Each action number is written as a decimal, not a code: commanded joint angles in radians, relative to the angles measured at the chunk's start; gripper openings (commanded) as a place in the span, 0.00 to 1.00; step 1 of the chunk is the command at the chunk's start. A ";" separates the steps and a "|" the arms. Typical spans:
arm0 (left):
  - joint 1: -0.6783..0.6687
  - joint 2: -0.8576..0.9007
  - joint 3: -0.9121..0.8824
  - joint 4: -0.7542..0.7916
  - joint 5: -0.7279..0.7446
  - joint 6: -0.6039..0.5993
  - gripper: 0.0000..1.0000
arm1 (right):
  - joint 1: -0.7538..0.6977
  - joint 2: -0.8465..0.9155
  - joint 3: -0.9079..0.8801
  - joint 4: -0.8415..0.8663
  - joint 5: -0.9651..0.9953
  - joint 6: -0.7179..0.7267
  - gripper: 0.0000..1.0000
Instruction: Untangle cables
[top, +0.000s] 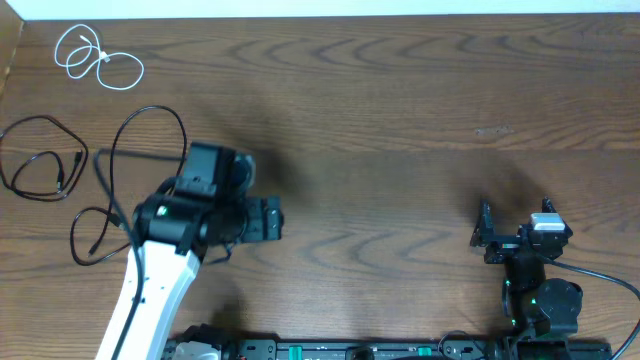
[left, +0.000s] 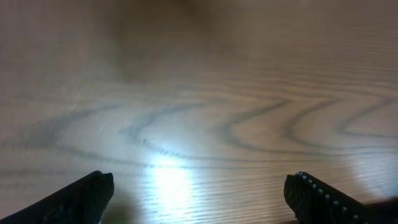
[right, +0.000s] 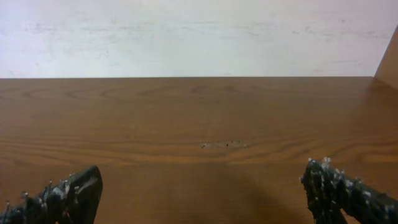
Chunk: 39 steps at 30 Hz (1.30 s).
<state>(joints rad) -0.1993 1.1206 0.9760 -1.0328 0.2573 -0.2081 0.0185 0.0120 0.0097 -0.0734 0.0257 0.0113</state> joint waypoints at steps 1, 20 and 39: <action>0.055 -0.099 -0.074 0.000 0.006 0.013 0.93 | -0.005 -0.006 -0.005 -0.001 0.001 -0.001 0.99; 0.106 -0.692 -0.569 0.556 0.097 0.111 0.93 | -0.005 -0.006 -0.005 -0.001 0.001 -0.002 0.99; 0.106 -1.033 -0.883 0.934 0.090 0.111 0.93 | -0.005 -0.006 -0.005 -0.001 0.001 -0.002 0.99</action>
<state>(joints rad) -0.0986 0.1272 0.1322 -0.1471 0.3420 -0.1066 0.0170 0.0113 0.0097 -0.0734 0.0254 0.0113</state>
